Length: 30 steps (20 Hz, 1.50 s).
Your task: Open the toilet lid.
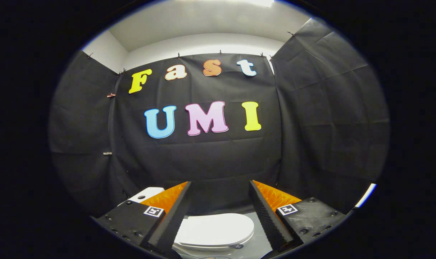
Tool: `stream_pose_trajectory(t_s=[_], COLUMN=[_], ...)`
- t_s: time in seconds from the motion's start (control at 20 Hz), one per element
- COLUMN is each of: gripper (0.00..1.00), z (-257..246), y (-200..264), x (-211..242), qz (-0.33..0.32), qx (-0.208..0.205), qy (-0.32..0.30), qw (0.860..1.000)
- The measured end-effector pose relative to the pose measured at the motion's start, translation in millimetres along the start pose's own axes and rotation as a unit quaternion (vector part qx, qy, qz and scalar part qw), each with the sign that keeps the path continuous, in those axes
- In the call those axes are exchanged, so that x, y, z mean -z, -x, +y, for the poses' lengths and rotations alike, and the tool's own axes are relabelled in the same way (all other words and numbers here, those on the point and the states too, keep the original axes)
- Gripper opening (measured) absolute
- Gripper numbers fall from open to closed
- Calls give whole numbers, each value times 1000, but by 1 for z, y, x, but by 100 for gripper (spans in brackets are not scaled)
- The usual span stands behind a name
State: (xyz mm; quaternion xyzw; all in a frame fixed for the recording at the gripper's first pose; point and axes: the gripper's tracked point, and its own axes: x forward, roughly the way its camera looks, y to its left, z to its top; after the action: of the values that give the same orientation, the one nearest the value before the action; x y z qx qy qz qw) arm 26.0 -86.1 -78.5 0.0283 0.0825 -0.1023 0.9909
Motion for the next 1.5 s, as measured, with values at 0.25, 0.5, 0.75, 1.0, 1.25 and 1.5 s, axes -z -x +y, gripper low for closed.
stream_pose_trajectory(t_s=[0.25,0.5,0.75,1.0,1.25,1.5], gripper=[99,99,99,98,98,97], z=[-47,-96,-131,-155,-167,-168], y=[-22,-50,-72,-84,-94,-94], x=[42,93,156,236,312,381], qz=[41,84,139,212,267,312], qx=[32,75,98,109,125,119], qy=[-40,-87,-137,-200,-237,-286], qw=[998,990,976,950,926,898])
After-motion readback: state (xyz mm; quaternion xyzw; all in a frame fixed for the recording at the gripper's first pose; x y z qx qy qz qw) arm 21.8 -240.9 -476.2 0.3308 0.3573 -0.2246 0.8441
